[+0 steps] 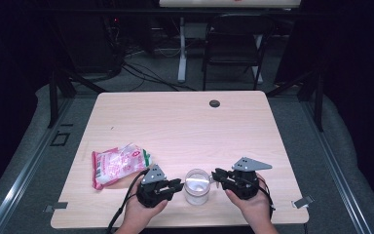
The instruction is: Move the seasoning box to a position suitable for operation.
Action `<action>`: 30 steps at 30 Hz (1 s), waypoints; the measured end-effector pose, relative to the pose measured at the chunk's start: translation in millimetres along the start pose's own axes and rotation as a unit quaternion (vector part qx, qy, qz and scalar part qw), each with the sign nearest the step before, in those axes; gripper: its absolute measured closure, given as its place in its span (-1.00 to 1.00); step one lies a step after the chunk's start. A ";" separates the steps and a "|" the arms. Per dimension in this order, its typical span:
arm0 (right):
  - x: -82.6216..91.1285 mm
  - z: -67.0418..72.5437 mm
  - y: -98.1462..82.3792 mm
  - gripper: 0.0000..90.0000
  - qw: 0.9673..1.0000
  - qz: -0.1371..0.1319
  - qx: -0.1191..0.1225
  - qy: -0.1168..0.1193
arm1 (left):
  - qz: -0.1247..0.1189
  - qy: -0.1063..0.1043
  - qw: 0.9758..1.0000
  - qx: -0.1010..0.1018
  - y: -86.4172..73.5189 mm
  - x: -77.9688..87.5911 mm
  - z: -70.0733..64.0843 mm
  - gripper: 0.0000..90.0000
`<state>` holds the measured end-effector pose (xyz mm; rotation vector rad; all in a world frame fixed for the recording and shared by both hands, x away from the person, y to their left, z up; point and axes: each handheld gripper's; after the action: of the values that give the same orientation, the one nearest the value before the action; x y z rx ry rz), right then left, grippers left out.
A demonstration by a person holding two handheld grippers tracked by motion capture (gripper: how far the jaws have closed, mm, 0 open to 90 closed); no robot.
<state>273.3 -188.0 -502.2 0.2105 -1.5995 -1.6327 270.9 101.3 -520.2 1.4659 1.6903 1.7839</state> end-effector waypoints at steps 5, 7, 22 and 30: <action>0.0 0.1 -0.7 0.75 1.000 -0.004 -0.003 -0.002 | -0.004 -0.006 1.000 0.005 -1.2 -0.4 0.9 0.74; 0.1 0.5 -1.0 0.75 1.000 -0.003 -0.001 -0.001 | -0.002 -0.012 1.000 0.005 -1.8 -1.2 0.2 0.84; 0.6 -1.0 -3.3 0.86 1.000 -0.012 -0.010 0.008 | 0.020 -0.022 0.999 -0.014 -2.9 -3.2 -2.2 1.00; 0.6 -2.4 -3.9 0.87 1.000 -0.014 -0.012 0.010 | 0.013 -0.024 1.000 -0.006 -1.9 -1.3 -2.1 1.00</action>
<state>272.7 -190.7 -505.8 0.2378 -1.5672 -1.6645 269.1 99.7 -522.0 1.5190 1.6416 1.7544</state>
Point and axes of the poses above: each handheld gripper's, and its own axes: x roughly backward along the jaws, y roughly out of its top, z roughly to its left, and after that the axes turned 7 degrees about -z, right-handed
